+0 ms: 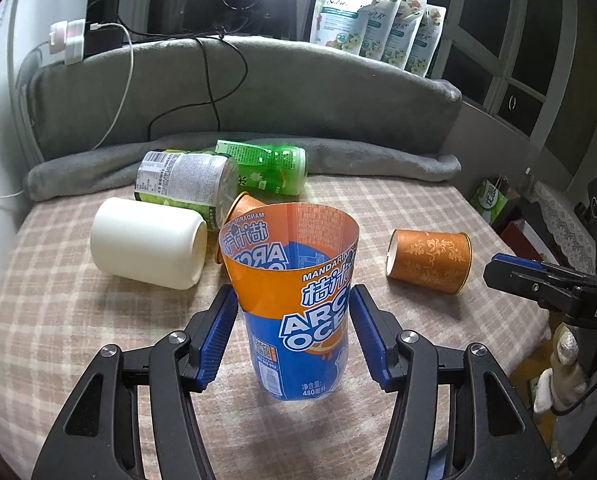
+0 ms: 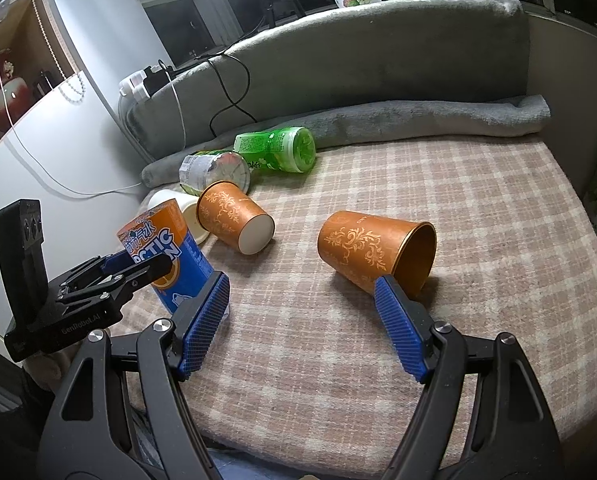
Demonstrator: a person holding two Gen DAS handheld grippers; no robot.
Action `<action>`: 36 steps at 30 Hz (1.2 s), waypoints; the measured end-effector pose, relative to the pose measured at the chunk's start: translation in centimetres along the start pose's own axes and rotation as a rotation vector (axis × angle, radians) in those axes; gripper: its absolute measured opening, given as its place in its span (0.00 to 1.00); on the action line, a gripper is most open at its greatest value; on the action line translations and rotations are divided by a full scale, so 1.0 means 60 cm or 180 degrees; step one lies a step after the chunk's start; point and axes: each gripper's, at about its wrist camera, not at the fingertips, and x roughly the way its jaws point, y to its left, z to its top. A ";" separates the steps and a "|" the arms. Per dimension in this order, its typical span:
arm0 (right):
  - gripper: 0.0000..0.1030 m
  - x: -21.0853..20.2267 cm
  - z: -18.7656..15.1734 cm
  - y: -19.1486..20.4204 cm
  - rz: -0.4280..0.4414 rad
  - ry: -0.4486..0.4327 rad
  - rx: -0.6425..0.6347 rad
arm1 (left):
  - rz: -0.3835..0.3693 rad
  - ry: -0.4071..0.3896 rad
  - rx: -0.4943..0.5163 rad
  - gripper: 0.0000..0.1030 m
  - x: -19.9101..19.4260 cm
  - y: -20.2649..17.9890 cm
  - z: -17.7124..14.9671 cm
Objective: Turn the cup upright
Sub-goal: 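Rotate the held cup with the left gripper until its open rim faces up, then lower the upright cup onto the table and open the left gripper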
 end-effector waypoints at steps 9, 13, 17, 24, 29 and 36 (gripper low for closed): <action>0.76 -0.005 -0.002 -0.001 -0.0002 -0.0015 0.0011 | 0.0005 -0.0012 0.0052 0.55 -0.007 -0.009 -0.008; 0.76 -0.008 -0.003 0.001 -0.0002 -0.0023 0.0001 | 0.0055 -0.0030 0.0147 0.55 -0.011 -0.020 -0.014; 0.76 -0.010 -0.004 0.003 -0.0007 -0.0033 0.0004 | 0.0087 -0.0045 0.0245 0.56 -0.013 -0.031 -0.017; 0.76 -0.015 -0.005 0.002 -0.0003 -0.0050 0.0007 | 0.0101 -0.0053 0.0309 0.56 -0.016 -0.043 -0.023; 0.76 -0.019 -0.006 0.001 0.0005 -0.0060 0.0010 | 0.0086 -0.0052 0.0296 0.57 -0.020 -0.045 -0.028; 0.76 -0.024 -0.008 0.003 0.0013 -0.0080 0.0002 | 0.0042 -0.0016 0.0265 0.61 -0.023 -0.047 -0.034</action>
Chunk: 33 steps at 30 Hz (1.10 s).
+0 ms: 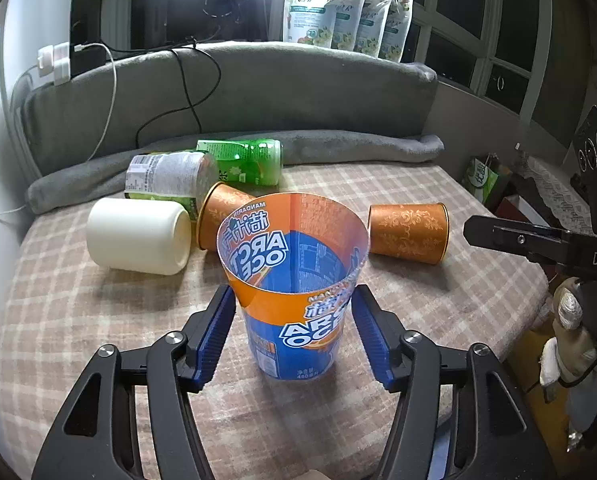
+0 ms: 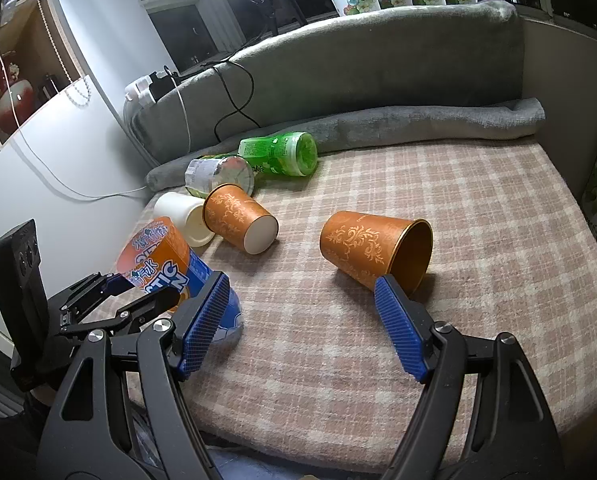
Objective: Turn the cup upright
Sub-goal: 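Lower the upright cup onto the table and open the left gripper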
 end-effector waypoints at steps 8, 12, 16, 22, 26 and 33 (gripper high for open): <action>0.76 -0.010 -0.004 0.007 -0.0056 -0.0108 -0.0063 | -0.0029 -0.0015 -0.0029 0.72 -0.012 0.002 -0.006; 0.76 -0.018 -0.005 0.012 -0.0129 -0.0204 -0.0121 | -0.0029 -0.0036 -0.0030 0.72 -0.021 0.002 -0.010; 0.78 -0.027 -0.005 0.015 -0.0214 -0.0326 -0.0181 | -0.0042 -0.0088 -0.0030 0.73 -0.040 0.005 -0.017; 0.83 -0.045 -0.008 0.027 -0.0420 -0.0566 -0.0347 | 0.0035 -0.0393 -0.0145 0.75 -0.093 0.020 -0.021; 0.88 -0.057 -0.013 0.040 -0.0551 -0.0722 -0.0469 | 0.0213 -0.0713 -0.0288 0.77 -0.129 0.033 -0.019; 0.88 -0.072 -0.014 0.062 -0.0707 -0.0924 -0.0615 | 0.0596 -0.1179 -0.0502 0.78 -0.173 0.056 -0.016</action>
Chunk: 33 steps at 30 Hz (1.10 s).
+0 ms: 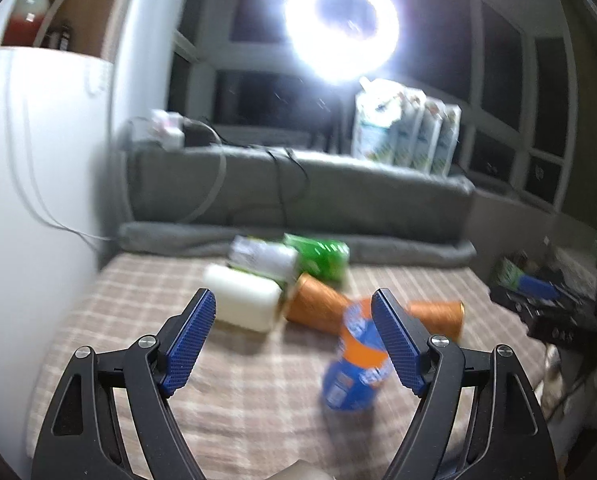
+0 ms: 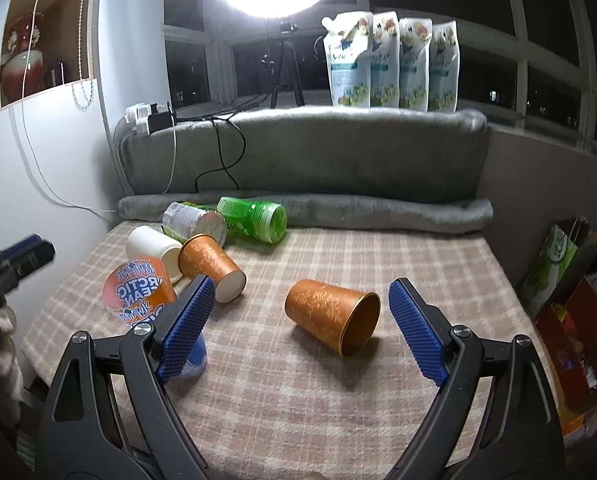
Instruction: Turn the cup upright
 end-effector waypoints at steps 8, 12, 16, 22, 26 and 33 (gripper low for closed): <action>1.00 -0.023 0.009 0.003 -0.0304 -0.0333 0.0024 | 0.0228 -0.0219 -0.0061 0.78 -0.014 0.014 0.006; 1.00 -0.034 0.014 0.008 -0.0482 -0.0512 -0.0037 | 0.0234 -0.0217 -0.0059 0.78 -0.016 0.015 0.006; 1.00 -0.037 0.017 0.011 -0.0555 -0.0574 -0.0063 | 0.0210 -0.0213 -0.0045 0.78 -0.017 0.013 0.004; 1.00 -0.040 0.016 0.007 -0.0585 -0.0608 -0.0005 | 0.0218 -0.0210 -0.0008 0.87 -0.017 0.007 0.002; 1.00 -0.040 0.016 0.004 -0.0591 -0.0617 0.0016 | 0.0228 -0.0243 -0.0036 0.89 -0.021 0.007 0.003; 1.00 -0.040 0.017 0.000 -0.0595 -0.0622 0.0026 | 0.0240 -0.0183 0.0015 0.89 -0.016 0.000 0.004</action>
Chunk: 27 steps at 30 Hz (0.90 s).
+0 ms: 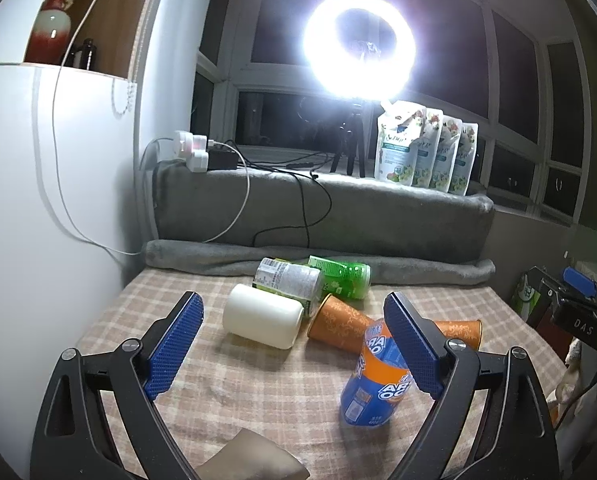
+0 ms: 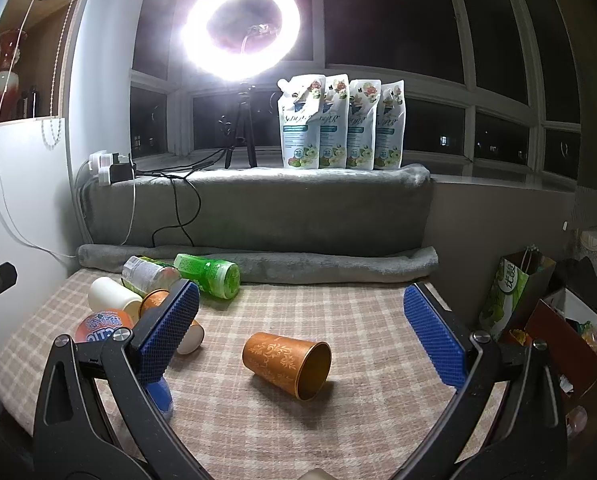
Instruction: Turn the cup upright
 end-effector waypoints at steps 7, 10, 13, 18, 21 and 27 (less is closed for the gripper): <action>1.00 0.000 0.000 0.000 -0.0001 0.0002 -0.0007 | -0.0009 0.0027 -0.0017 0.89 0.004 -0.002 0.000; 1.00 0.001 -0.001 0.001 0.0003 0.0004 -0.0006 | -0.0007 0.0033 -0.0025 0.89 0.005 -0.002 0.000; 1.00 0.004 -0.002 0.002 0.0008 0.0012 -0.0013 | -0.0013 0.0043 -0.0031 0.89 0.008 0.000 -0.002; 1.00 0.006 -0.002 0.004 0.0013 0.0021 -0.0021 | -0.0008 0.0040 -0.0033 0.89 0.009 0.003 -0.003; 1.00 0.006 -0.002 0.004 0.0011 0.0022 -0.0021 | -0.0007 0.0032 -0.0028 0.89 0.009 0.003 -0.003; 1.00 0.008 -0.003 0.006 0.0020 0.0034 -0.0030 | 0.0002 0.0022 -0.0018 0.89 0.010 0.005 -0.004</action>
